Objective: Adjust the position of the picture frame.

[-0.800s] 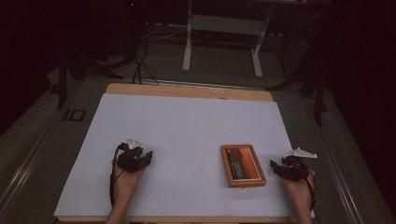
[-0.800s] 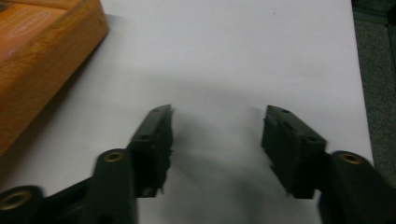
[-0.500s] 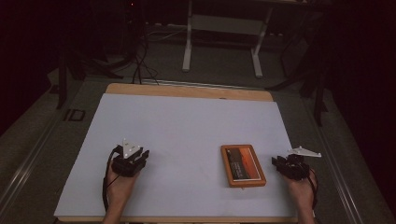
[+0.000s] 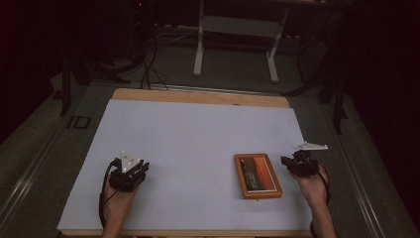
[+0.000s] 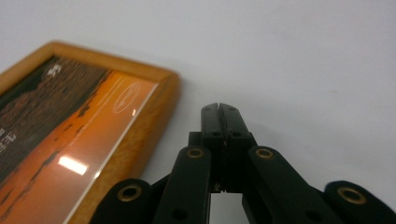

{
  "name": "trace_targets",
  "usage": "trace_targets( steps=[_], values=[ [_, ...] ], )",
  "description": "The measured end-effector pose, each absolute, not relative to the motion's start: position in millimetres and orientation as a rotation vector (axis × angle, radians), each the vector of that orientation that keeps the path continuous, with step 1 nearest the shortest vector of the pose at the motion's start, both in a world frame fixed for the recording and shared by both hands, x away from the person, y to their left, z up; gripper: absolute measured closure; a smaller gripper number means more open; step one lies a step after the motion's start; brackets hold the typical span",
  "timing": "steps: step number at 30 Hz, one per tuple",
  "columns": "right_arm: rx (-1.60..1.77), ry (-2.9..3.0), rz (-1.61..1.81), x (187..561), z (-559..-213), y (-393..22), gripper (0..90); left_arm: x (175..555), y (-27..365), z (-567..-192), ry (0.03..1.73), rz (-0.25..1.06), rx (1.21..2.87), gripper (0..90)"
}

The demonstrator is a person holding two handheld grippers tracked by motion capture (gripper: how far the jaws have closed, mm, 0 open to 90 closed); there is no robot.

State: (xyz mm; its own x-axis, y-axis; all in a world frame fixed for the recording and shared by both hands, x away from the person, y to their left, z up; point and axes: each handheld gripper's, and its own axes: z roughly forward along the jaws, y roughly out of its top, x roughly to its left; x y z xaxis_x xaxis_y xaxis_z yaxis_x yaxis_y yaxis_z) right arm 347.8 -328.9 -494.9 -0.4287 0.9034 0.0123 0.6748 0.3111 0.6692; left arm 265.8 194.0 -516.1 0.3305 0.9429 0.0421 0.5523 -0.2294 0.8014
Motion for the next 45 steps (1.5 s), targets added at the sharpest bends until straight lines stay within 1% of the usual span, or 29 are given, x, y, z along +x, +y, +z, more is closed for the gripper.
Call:
trace_targets(
  steps=[6,10,14,22,28,37,41,42,45],
  values=[
    [1.404,2.289,0.77,361.3,-498.0,-317.5,90.0,271.9,192.8,-521.0,1.329,0.708,1.897,68.3],
    [1.4,2.347,0.709,373.5,-502.7,-308.4,90.0,271.8,186.5,-520.8,1.302,0.715,1.918,66.4],
    [1.412,2.383,0.718,381.1,-506.1,-303.5,90.0,270.9,182.6,-520.3,1.289,0.735,1.928,66.5],
    [1.428,2.398,0.693,391.1,-506.4,-295.4,90.0,272.1,181.5,-520.5,1.29,0.73,1.926,66.5],
    [1.394,2.435,0.671,398.5,-504.8,-279.5,90.0,272.3,177.2,-520.8,1.275,0.73,1.934,66.6],
    [1.226,2.554,0.65,402.5,-502.0,-224.5,90.0,272.1,177.4,-520.6,1.273,0.72,1.931,66.2],
    [1.119,2.614,0.629,398.5,-501.5,-195.6,90.0,272.2,177.9,-520.8,1.274,0.715,1.927,65.9],
    [1.119,2.614,0.629,398.5,-501.5,-195.6,90.0,272.2,177.9,-520.8,1.274,0.715,1.927,65.8],
    [0.994,2.678,0.609,390.4,-501.8,-166.8,90.0,272.3,177.6,-520.7,1.271,0.712,1.928,65.6]
  ],
)
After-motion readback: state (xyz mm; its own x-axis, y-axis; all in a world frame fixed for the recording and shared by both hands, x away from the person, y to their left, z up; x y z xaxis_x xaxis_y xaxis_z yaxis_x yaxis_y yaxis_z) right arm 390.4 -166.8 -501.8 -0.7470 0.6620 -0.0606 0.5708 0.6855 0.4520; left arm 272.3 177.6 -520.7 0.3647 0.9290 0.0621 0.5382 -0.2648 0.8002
